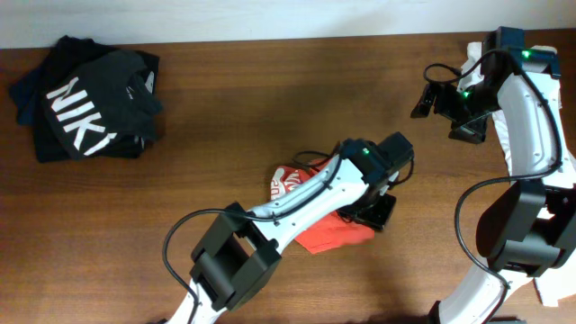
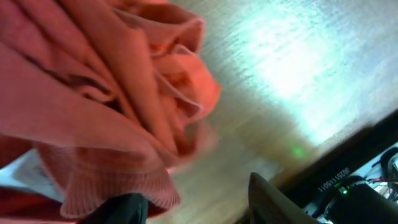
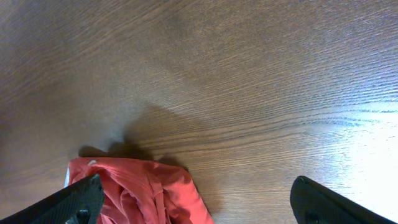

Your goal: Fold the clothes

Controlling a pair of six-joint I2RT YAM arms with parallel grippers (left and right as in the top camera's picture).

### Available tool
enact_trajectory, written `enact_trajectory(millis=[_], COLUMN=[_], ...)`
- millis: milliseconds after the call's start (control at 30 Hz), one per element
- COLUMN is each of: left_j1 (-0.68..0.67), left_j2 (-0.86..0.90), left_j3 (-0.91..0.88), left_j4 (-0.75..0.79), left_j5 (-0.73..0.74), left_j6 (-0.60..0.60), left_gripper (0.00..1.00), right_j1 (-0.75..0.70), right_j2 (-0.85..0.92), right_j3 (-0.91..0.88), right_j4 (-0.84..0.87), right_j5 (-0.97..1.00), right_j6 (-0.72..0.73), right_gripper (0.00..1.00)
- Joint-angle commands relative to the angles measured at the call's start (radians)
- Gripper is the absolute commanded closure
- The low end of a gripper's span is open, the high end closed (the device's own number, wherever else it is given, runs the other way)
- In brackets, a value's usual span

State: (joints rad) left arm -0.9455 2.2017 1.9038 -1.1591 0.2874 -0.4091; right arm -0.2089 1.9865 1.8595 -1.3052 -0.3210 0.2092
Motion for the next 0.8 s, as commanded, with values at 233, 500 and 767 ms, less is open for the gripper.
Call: enact_trajectory(millis=[233,500,767], left_j1=[0.128,0.204,0.204], left_j2=[0.001,0.119,0.184], left_j3=[0.305,0.292,0.292], left_j4=[-0.213,-0.208,-0.177], left_j5=[-0.06,0.006,0.049], left_j6=[-0.049,-0.148,-0.182], left_gripper=[0.38,0.37,0.42], right_j1=[-0.001,-0.001,-0.001], right_j2=[-0.01,-0.01,-0.01], right_j3=[0.006,0.006,0.006], right_j4=[0.0,0.0,0.0], right_j5=[0.008,0.009,0.009], right_j6=[-0.003,-0.003,-0.003], right_gripper=[0.01,0.01,0.01])
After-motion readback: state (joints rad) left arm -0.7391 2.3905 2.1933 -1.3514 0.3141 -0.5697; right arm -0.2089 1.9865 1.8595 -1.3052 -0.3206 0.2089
